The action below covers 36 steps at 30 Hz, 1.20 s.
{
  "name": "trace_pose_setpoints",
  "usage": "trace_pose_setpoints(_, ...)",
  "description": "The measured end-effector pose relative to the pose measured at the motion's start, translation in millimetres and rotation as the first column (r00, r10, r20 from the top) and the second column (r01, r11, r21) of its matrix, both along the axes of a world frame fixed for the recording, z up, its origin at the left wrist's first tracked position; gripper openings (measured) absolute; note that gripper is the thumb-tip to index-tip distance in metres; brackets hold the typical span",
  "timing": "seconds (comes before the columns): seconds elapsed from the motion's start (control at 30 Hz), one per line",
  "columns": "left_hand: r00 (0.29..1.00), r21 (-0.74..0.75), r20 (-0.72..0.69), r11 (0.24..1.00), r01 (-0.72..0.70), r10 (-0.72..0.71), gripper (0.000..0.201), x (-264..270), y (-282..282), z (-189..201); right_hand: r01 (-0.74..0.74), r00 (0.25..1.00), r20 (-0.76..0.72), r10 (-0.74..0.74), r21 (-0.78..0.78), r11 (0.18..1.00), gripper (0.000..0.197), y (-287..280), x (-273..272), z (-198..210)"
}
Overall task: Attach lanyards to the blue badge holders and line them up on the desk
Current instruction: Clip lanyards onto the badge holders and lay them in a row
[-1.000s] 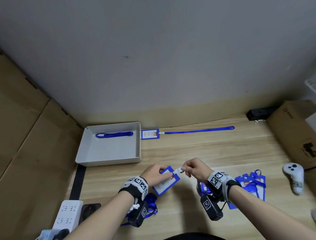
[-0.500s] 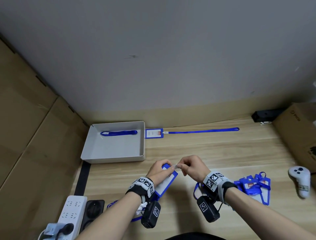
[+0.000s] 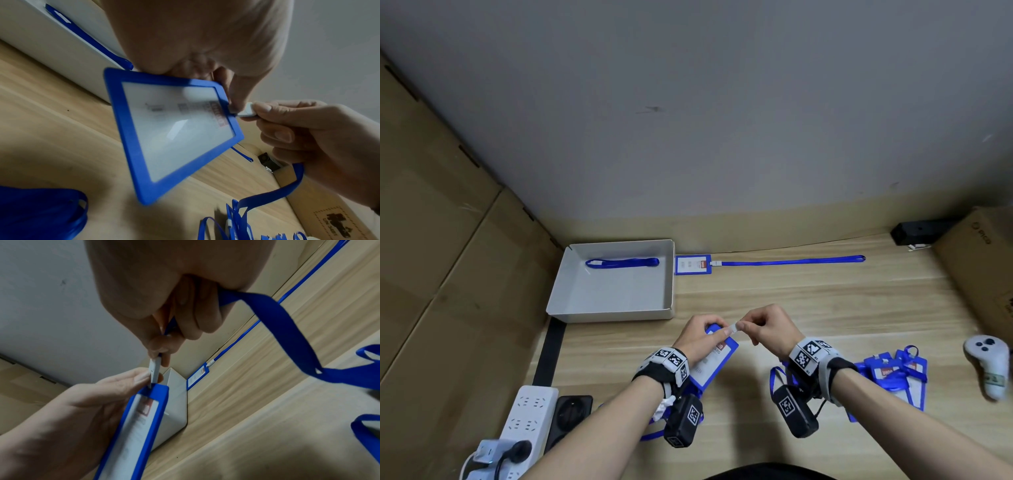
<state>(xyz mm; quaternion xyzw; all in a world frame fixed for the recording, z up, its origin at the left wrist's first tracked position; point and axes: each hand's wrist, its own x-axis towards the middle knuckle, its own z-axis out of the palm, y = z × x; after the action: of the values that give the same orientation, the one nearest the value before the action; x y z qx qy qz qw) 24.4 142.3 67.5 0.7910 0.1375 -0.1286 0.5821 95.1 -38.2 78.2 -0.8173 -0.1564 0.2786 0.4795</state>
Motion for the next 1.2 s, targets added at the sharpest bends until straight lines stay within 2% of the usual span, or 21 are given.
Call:
trace_pose_setpoints(0.13,1.000,-0.008,-0.006,1.000,-0.022,0.022,0.008,2.7,0.4,-3.4,-0.002,1.000,0.028,0.003,-0.060,0.998,0.021,0.7,1.1,-2.3)
trace_pose_setpoints(0.27,0.997,0.007,-0.033,0.998,-0.070,0.070,0.012,7.2,-1.5,-7.1,0.014,0.999,0.037,-0.012,-0.039,0.999,0.019,1.7,1.4,-0.7)
trace_pose_setpoints(0.4,0.996,-0.050,-0.049,0.996,-0.074,0.071,0.021,10.9,-2.9,-5.9,0.008,0.998,0.055,-0.005,-0.042,0.999,0.016,0.0,1.0,0.9)
trace_pose_setpoints(0.57,0.999,-0.061,-0.014,0.997,-0.053,0.052,0.008,8.5,-3.0,-5.1,0.042,0.995,0.090,-0.034,-0.081,0.996,0.019,0.2,3.6,4.1)
trace_pose_setpoints(0.73,0.998,-0.018,-0.032,0.999,-0.050,0.049,0.010,10.9,-2.1,-2.9,0.061,0.994,0.092,-0.054,-0.077,0.995,0.019,1.9,2.5,5.5)
trace_pose_setpoints(0.9,0.996,-0.063,-0.039,0.995,-0.080,0.077,0.014,12.3,-2.1,1.3,0.055,0.994,0.102,-0.048,-0.069,0.996,0.018,4.2,0.5,8.1)
trace_pose_setpoints(1.2,0.996,-0.003,-0.079,0.999,-0.051,0.050,0.008,8.9,1.9,-3.8,0.072,0.995,0.075,-0.062,-0.127,0.989,0.020,9.9,0.9,8.6)
